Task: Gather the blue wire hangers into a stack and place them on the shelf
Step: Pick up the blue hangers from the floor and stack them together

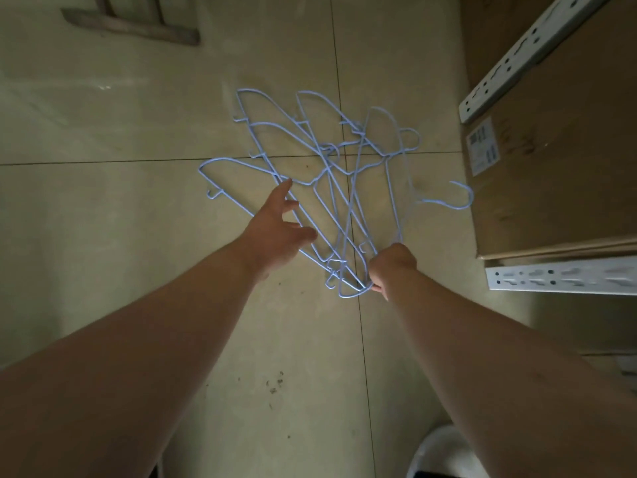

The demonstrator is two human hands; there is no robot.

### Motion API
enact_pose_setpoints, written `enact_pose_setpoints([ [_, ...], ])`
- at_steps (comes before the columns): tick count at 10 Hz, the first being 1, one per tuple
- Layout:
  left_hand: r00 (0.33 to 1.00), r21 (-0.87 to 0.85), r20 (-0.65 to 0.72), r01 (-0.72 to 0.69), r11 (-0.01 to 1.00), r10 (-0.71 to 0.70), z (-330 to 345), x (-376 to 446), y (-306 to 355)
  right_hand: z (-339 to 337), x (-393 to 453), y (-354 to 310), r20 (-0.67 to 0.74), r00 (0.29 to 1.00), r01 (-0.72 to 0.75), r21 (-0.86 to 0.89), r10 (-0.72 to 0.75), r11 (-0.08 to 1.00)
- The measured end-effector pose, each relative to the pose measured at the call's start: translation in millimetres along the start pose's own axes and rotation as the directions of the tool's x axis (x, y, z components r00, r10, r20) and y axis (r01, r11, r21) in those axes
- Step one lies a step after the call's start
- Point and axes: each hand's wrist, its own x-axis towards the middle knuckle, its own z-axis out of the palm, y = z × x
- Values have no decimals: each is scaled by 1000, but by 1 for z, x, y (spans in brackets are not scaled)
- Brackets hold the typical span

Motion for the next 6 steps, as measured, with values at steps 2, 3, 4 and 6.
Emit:
enact_pose_setpoints([
  [2, 1000, 39, 18, -5, 999, 4, 10, -3, -12, 2, 15, 6, -50, 997, 64, 79, -60, 995],
  [3, 1000, 28, 2, 23, 999, -23, 12, 0, -1, -8, -4, -13, -132, 983, 155, 232, -126, 960],
  [4, 999, -37, 11, 40, 999, -39, 16, 2, 12, -10, -20, -35, -224, 956, 278, 466, -191, 840],
  [6, 1000, 2, -6, -6, 1000, 6, 22, 10, 27, 3, -62, -63, -148, 859, 499, 454, -490, 738],
])
